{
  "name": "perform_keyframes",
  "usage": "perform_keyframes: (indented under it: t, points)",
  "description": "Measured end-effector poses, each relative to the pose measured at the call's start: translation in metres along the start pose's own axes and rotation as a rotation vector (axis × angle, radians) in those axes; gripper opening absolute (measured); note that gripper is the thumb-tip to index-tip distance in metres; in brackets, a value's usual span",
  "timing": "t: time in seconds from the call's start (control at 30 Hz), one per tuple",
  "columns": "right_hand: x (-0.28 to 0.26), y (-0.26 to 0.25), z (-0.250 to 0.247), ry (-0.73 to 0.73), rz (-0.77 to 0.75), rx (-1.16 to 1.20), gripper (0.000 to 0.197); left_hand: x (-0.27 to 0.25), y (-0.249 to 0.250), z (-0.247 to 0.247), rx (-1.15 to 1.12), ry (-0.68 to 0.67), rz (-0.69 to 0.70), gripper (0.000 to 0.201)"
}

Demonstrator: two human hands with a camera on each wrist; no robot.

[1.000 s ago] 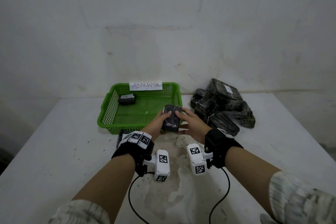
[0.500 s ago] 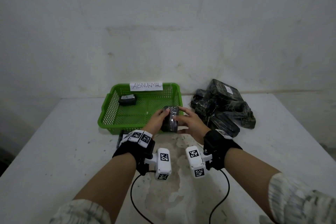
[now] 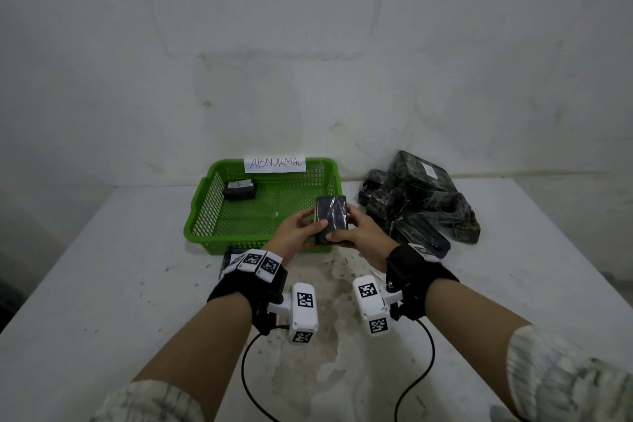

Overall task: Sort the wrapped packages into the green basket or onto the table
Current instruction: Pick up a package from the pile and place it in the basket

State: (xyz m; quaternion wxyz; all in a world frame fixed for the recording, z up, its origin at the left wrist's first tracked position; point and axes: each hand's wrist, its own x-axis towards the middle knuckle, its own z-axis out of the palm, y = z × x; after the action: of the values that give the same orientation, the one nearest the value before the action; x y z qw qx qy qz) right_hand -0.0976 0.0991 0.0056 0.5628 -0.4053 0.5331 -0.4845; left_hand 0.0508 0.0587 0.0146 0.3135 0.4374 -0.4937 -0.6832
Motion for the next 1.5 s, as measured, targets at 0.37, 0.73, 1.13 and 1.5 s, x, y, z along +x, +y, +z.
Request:
perform_keyframes:
  t: [0.37, 0.73, 1.13, 1.5]
  points:
    - [-0.001, -0.002, 0.003, 0.104, 0.006, 0.047, 0.059, -0.001, -0.003, -0.004, 0.0, 0.089, 0.092, 0.042]
    - [-0.001, 0.002, 0.008, 0.149, -0.029, 0.003, 0.024, -0.001, -0.007, 0.005, 0.002, -0.012, -0.094, 0.018]
    - [0.001, 0.0, 0.014, 0.182, -0.127, -0.137, 0.017, -0.002, 0.002, 0.011, 0.082, 0.009, -0.078, 0.031]
    - [-0.006, -0.004, 0.015, 0.076, -0.053, -0.139, 0.057, 0.0, -0.002, 0.007, 0.055, 0.12, -0.058, 0.043]
